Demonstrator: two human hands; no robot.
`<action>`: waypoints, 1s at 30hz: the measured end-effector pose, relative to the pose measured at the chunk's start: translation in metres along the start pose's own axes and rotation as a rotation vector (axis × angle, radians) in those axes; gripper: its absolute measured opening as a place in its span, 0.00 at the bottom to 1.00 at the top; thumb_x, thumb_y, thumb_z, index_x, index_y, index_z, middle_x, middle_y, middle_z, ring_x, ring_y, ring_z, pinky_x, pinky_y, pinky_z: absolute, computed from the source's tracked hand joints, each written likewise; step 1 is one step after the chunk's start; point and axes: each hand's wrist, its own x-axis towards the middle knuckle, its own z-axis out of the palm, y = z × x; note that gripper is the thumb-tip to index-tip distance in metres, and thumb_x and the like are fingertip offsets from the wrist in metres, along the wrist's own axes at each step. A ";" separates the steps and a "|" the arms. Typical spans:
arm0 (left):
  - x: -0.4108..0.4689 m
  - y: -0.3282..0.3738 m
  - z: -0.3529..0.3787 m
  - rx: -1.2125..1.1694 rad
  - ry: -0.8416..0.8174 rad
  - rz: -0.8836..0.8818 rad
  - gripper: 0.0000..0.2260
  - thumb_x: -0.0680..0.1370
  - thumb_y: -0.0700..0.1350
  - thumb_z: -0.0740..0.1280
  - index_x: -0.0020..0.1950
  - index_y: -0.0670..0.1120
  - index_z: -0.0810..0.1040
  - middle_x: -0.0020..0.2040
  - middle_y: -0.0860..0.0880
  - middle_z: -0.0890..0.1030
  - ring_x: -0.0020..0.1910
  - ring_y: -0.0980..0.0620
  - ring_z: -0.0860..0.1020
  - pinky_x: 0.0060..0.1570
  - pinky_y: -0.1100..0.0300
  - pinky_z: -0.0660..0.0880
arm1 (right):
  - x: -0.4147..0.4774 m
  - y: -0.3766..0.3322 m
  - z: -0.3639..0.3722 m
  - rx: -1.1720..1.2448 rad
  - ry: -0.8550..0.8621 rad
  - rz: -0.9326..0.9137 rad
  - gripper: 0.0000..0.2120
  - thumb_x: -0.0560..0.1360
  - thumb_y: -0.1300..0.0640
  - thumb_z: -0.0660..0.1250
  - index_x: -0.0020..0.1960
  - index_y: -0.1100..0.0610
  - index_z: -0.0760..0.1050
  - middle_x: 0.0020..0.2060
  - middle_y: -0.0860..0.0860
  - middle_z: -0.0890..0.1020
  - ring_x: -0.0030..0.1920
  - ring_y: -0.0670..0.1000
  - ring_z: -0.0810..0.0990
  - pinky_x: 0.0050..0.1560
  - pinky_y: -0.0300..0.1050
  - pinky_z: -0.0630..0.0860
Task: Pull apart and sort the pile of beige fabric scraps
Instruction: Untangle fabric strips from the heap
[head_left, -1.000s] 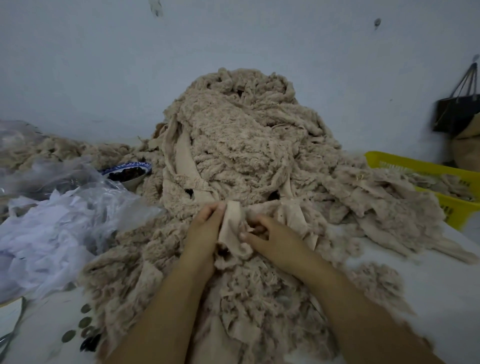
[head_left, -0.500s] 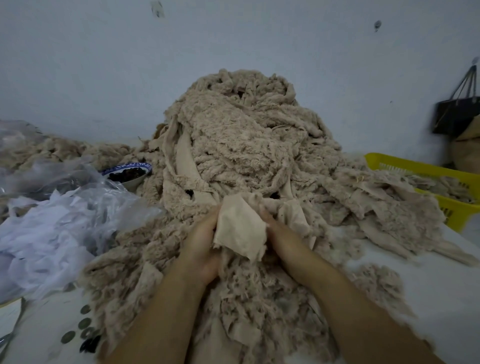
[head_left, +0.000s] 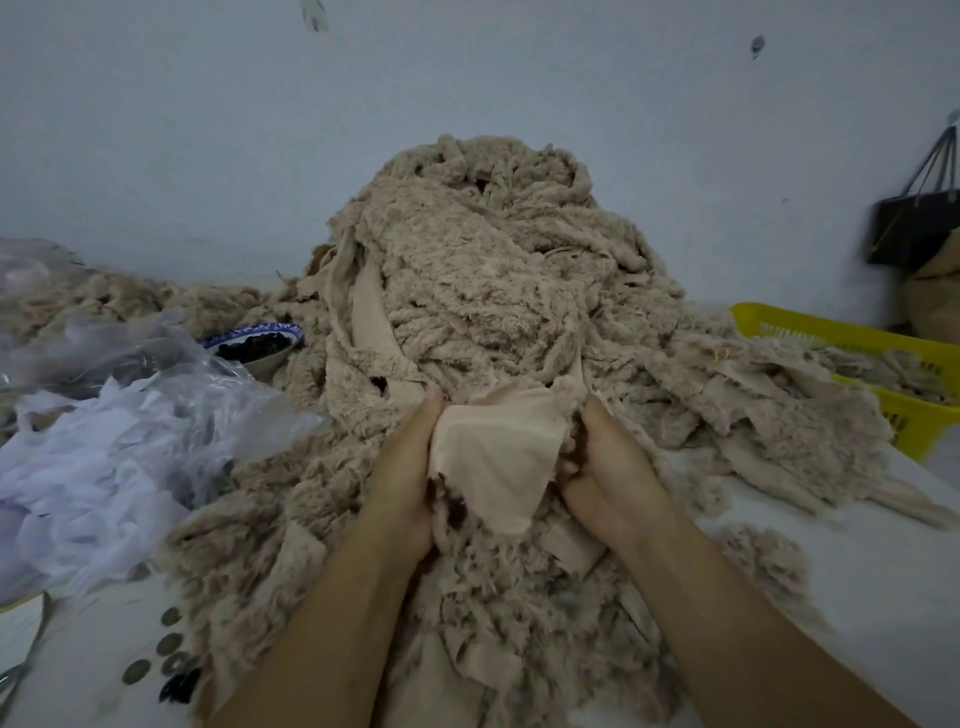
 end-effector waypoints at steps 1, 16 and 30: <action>0.000 0.003 -0.003 -0.028 -0.025 -0.013 0.20 0.75 0.56 0.69 0.54 0.40 0.86 0.53 0.38 0.85 0.53 0.41 0.84 0.52 0.47 0.82 | 0.000 -0.001 0.000 0.003 0.014 -0.015 0.13 0.83 0.59 0.56 0.41 0.56 0.69 0.25 0.48 0.72 0.22 0.43 0.66 0.19 0.35 0.62; -0.005 0.009 -0.010 -0.220 -0.221 -0.122 0.13 0.71 0.50 0.69 0.42 0.41 0.87 0.41 0.41 0.84 0.40 0.46 0.84 0.43 0.53 0.83 | -0.013 0.021 0.003 -0.910 -0.365 -0.295 0.18 0.76 0.39 0.64 0.65 0.40 0.73 0.56 0.30 0.77 0.56 0.29 0.74 0.48 0.24 0.72; 0.008 0.027 -0.017 -0.143 0.035 0.053 0.13 0.79 0.47 0.65 0.35 0.44 0.72 0.25 0.51 0.70 0.17 0.59 0.64 0.17 0.68 0.61 | 0.001 0.006 -0.015 -1.143 0.089 -0.376 0.06 0.82 0.52 0.59 0.55 0.49 0.74 0.35 0.43 0.74 0.26 0.40 0.71 0.30 0.38 0.62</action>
